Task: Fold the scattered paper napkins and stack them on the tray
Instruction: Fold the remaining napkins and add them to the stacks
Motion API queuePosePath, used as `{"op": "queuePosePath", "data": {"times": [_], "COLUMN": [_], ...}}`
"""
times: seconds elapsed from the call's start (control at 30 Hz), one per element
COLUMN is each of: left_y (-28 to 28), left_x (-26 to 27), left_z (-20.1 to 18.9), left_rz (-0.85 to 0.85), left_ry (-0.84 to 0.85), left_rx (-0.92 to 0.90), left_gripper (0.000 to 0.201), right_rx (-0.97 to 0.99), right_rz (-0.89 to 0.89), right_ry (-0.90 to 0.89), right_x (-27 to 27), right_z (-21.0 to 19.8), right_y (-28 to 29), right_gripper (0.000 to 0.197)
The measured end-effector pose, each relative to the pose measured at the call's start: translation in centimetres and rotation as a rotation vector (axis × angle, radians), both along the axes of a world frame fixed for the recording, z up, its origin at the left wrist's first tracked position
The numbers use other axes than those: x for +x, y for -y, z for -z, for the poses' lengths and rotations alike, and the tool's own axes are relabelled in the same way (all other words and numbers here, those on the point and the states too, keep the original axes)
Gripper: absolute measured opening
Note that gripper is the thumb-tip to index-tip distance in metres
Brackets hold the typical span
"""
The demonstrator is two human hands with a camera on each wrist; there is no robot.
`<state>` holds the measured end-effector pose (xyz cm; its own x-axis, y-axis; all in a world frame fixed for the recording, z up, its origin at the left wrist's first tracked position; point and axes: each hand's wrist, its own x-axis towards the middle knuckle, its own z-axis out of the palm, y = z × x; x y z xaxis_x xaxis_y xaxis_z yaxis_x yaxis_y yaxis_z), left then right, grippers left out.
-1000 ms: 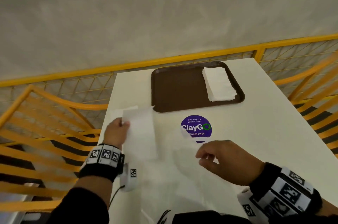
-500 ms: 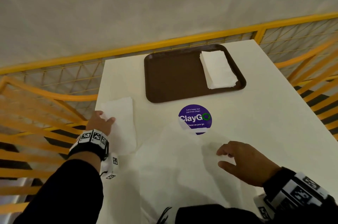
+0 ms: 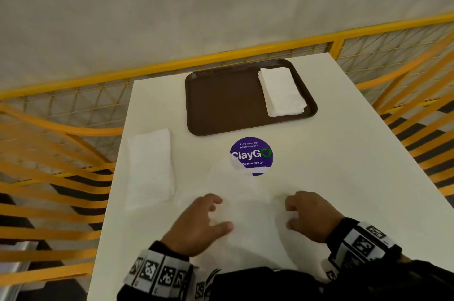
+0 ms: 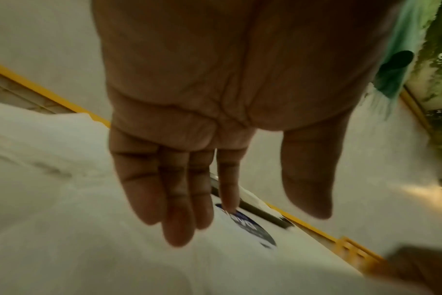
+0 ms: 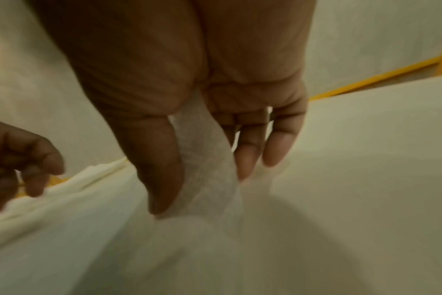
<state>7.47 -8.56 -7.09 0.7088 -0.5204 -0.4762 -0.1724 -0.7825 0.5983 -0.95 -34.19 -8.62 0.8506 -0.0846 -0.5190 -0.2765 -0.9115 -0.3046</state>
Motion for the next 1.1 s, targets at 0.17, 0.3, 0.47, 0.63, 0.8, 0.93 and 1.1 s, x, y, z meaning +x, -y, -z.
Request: {"op": "queuePosePath", "data": {"times": [0.17,0.3,0.47,0.63,0.8,0.93,1.1], "left_y": [2.5,4.1,3.3,2.1,2.4,1.9,1.1], "left_x": [-2.3,-1.7,-0.8,-0.7,-1.2,-1.3,-0.9], "left_z": [-2.8,-6.2,-10.9,-11.8,-11.8,-11.9,-11.5], "left_rz": [0.129,0.098,-0.216,-0.391,-0.493,-0.480,-0.478], "left_ry": [0.257,0.316,0.081,-0.169,-0.193,-0.100,-0.115], "left_rx": [-0.105,-0.249,-0.641,-0.956,-1.040,-0.980,-0.992], "left_gripper": [0.089,0.016,0.020,0.062,0.037,0.039,0.030], "right_rx": [0.124,0.298,0.769,1.244,1.305,1.245,1.323], "right_rz": [-0.221,-0.150,0.307,0.340,0.439,0.414,0.427], "right_ry": [0.338,0.531,0.668,0.415,0.544,0.604,0.575], "right_x": [0.3,0.8,0.0,-1.4,-1.8,-1.9,-1.7], "right_z": [-5.9,-10.9,-13.4,-11.4,-10.8,-12.0,-12.1], "right_y": [-0.1,-0.7,2.0,2.3,0.8,0.9,1.4], "right_gripper": [0.004,0.017,0.067,0.066,0.043,0.023,0.025]}}
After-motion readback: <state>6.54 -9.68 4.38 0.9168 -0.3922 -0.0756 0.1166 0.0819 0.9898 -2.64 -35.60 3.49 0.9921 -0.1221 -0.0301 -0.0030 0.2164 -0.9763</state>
